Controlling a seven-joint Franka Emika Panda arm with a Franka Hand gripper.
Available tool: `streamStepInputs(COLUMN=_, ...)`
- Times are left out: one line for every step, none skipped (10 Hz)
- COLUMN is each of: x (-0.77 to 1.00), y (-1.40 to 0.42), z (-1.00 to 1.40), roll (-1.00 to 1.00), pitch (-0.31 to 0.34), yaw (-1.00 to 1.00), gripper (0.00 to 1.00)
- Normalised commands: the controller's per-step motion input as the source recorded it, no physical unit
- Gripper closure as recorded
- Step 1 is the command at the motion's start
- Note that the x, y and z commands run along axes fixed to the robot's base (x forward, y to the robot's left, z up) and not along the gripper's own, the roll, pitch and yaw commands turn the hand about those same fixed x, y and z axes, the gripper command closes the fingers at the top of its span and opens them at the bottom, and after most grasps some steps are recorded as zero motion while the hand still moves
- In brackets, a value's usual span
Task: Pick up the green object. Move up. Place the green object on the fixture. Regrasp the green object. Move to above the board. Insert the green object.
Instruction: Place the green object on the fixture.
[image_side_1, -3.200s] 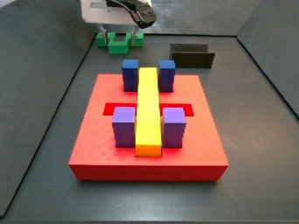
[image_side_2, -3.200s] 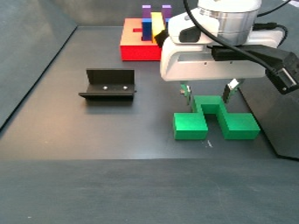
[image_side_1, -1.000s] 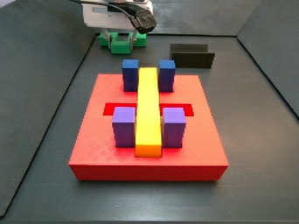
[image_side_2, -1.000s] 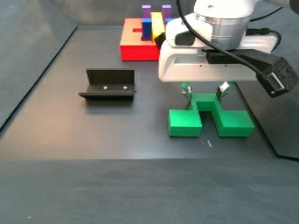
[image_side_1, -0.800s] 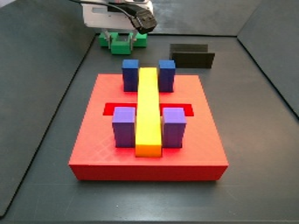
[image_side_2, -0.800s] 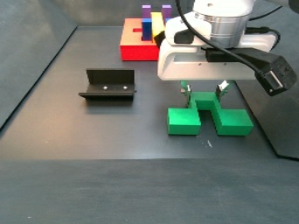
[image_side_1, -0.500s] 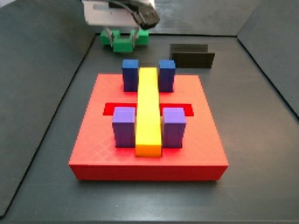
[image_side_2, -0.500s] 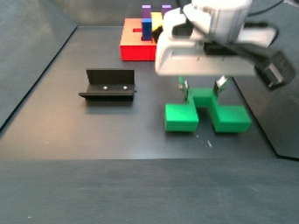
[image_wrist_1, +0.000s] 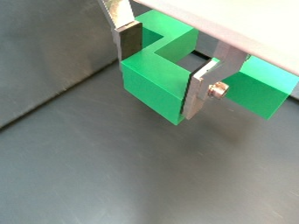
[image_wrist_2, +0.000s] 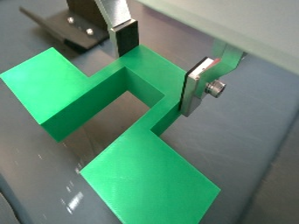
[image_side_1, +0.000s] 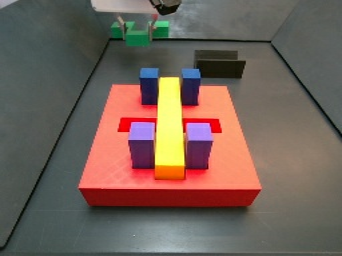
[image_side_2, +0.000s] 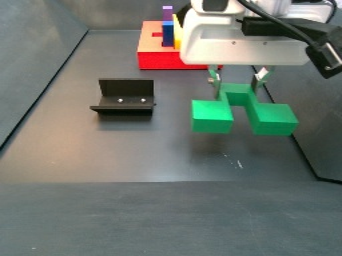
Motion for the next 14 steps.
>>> streamStepInputs(x=0.87, y=0.0, z=0.11, roll=-0.44, pitch=-0.351, yaw=-0.22, gripper=1.0)
streamStepInputs(x=0.94, y=0.0, z=0.26, roll=-0.26, pitch=-0.091, yaw=-0.17, gripper=1.0)
streamStepInputs(x=1.0, y=0.0, z=0.29, roll=-0.17, pitch=0.0, yaw=-0.13, gripper=1.0)
streamStepInputs(x=1.0, y=0.0, z=0.25, roll=-0.33, pitch=0.086, yaw=-0.13, gripper=1.0)
streamStepInputs(x=0.95, y=0.0, z=0.27, roll=-0.5, pitch=0.009, yaw=-0.09, gripper=1.0)
streamStepInputs(x=0.89, y=0.0, z=0.26, roll=-0.59, pitch=0.0, yaw=-0.07, gripper=1.0)
streamStepInputs(x=1.0, y=0.0, z=0.16, roll=-0.62, pitch=0.057, yaw=-0.1, gripper=1.0)
streamStepInputs(x=0.96, y=0.0, z=0.05, roll=-0.63, pitch=0.157, yaw=-0.13, gripper=1.0)
streamStepInputs(x=0.86, y=0.0, z=0.03, roll=-0.64, pitch=0.22, yaw=-0.02, gripper=1.0)
streamStepInputs(x=0.91, y=0.0, z=0.04, roll=-0.66, pitch=0.214, yaw=0.0, gripper=1.0)
streamStepInputs(x=0.91, y=0.0, z=0.03, roll=-0.65, pitch=0.231, yaw=0.0, gripper=1.0)
streamStepInputs(x=0.9, y=0.0, z=0.03, roll=-0.68, pitch=0.249, yaw=0.0, gripper=1.0)
streamStepInputs(x=0.79, y=0.0, z=0.04, roll=-0.76, pitch=0.097, yaw=0.0, gripper=1.0)
streamStepInputs(x=0.83, y=-0.02, z=0.05, roll=-0.76, pitch=0.089, yaw=-0.03, gripper=1.0)
